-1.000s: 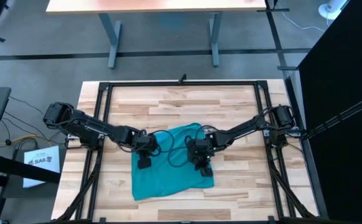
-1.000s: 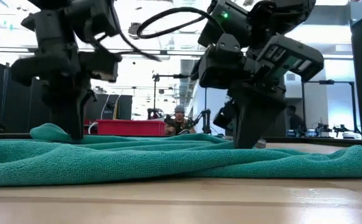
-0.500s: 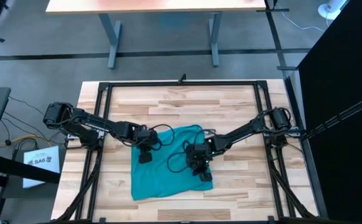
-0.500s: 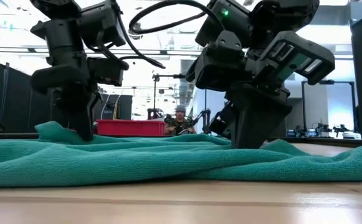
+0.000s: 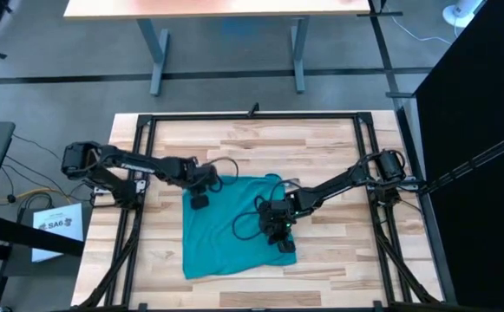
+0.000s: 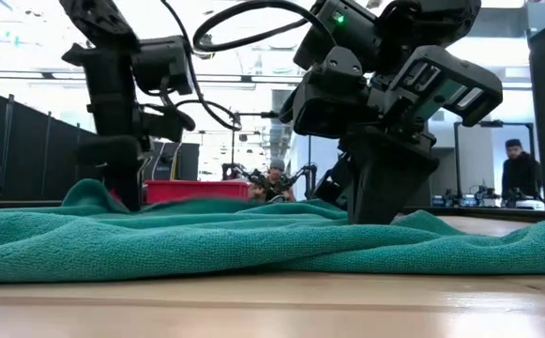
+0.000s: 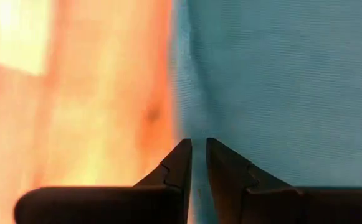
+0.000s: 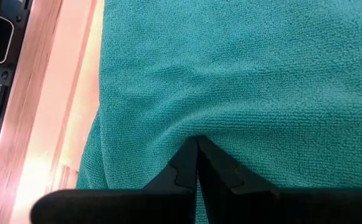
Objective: Roll towel
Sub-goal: Roll the blue towel
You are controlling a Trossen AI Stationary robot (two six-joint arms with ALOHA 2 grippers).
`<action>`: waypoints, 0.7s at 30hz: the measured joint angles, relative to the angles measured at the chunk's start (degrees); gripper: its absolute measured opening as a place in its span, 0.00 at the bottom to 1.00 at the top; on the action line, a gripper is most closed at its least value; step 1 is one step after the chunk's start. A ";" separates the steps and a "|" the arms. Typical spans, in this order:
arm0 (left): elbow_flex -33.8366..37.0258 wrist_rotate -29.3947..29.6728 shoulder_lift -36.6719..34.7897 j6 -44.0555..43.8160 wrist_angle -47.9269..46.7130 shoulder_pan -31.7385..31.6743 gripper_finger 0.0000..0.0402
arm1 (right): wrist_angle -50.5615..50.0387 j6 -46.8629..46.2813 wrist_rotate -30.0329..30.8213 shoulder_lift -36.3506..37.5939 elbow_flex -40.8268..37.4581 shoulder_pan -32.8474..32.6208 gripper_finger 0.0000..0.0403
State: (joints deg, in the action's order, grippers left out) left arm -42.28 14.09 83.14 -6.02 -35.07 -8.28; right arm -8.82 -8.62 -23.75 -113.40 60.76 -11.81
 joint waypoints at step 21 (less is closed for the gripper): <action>-4.49 -12.09 -14.63 -6.99 -13.31 2.41 0.08 | -2.33 -0.10 2.21 2.96 0.04 1.30 0.00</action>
State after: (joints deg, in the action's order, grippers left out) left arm -46.76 2.00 68.51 -13.02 -48.38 -5.87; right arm -11.14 -8.72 -21.53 -110.45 60.79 -10.52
